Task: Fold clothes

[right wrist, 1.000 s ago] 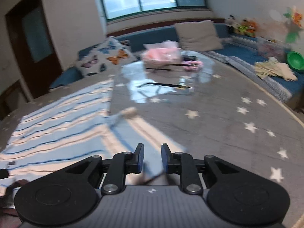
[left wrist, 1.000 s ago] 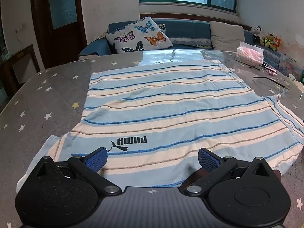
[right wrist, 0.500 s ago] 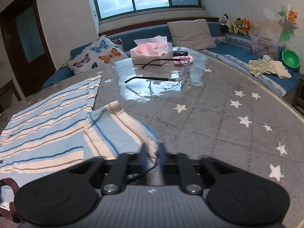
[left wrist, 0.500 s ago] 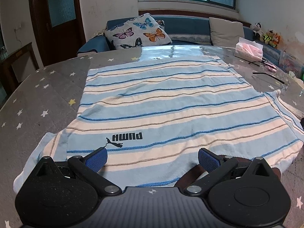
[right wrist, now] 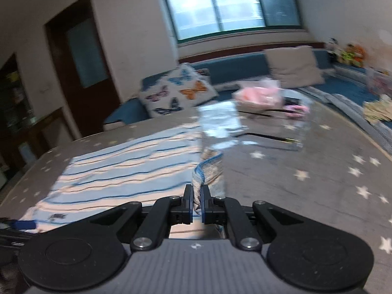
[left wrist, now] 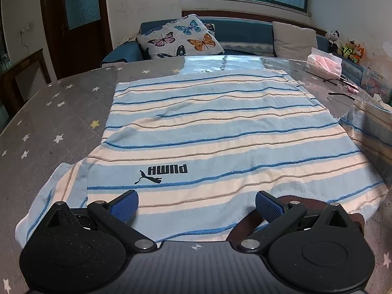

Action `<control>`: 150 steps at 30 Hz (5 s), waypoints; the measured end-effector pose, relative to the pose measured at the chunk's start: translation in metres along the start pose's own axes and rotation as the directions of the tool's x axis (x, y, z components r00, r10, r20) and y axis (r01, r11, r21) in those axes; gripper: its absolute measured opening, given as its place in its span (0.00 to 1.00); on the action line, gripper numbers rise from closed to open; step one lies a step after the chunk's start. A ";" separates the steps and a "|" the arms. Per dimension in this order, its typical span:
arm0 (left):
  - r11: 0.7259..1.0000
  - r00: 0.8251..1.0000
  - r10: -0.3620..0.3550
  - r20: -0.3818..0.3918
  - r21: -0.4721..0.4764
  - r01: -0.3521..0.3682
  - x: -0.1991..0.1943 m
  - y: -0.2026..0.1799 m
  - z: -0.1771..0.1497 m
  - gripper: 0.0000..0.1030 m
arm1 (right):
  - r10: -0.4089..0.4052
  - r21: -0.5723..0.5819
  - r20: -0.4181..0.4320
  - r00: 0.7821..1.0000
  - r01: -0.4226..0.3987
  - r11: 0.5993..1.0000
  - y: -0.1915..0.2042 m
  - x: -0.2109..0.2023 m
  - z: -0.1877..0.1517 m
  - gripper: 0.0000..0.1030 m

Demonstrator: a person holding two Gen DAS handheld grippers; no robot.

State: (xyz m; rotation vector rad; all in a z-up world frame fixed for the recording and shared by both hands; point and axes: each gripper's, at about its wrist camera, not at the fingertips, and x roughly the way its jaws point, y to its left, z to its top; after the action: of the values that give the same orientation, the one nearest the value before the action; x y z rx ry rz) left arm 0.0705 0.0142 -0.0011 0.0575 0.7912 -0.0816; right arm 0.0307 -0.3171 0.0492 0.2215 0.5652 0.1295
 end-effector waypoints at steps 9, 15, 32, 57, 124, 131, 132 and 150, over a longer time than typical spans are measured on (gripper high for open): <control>1.000 1.000 0.008 -0.007 -0.021 -0.008 0.000 0.006 -0.002 1.00 | 0.128 -0.041 -0.105 0.986 -0.133 0.990 0.037 0.022 -0.014 0.12; 0.999 1.000 0.020 -0.007 -0.041 -0.020 -0.003 0.015 -0.004 1.00 | 0.161 -0.045 -0.140 0.977 -0.169 0.985 0.038 0.029 -0.015 0.21; 0.980 0.991 0.136 0.016 -0.148 -0.132 -0.032 0.069 -0.022 1.00 | 0.012 -0.199 -0.151 0.988 -0.042 0.979 0.025 0.059 -0.011 0.49; 0.893 0.964 0.262 -0.040 -0.370 -0.257 -0.044 0.174 -0.058 0.73 | 0.085 -0.356 -0.203 0.975 -0.154 0.922 0.094 0.067 -0.016 0.77; 0.873 0.972 0.234 -0.017 -0.436 -0.218 -0.057 0.184 -0.066 0.35 | 0.345 -0.620 -0.372 0.862 -0.507 0.599 0.292 0.074 -0.092 0.81; 0.865 0.972 0.234 -0.022 -0.451 -0.219 -0.057 0.186 -0.065 0.34 | 0.367 -0.645 -0.373 0.852 -0.522 0.558 0.301 0.069 -0.099 0.81; 0.863 0.972 0.236 -0.024 -0.456 -0.220 -0.057 0.187 -0.066 0.34 | 0.369 -0.642 -0.366 0.854 -0.519 0.565 0.300 0.069 -0.098 0.81; 0.882 0.979 0.204 0.026 -0.439 -0.172 -0.059 0.183 -0.062 0.06 | 0.341 -0.618 -0.365 0.866 -0.499 0.607 0.302 0.075 -0.100 0.81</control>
State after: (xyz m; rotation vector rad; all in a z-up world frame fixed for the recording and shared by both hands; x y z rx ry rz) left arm 0.0030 0.2045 0.0009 -0.2923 0.7125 0.2793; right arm 0.0211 0.0062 0.0021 -0.4257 0.6302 0.8389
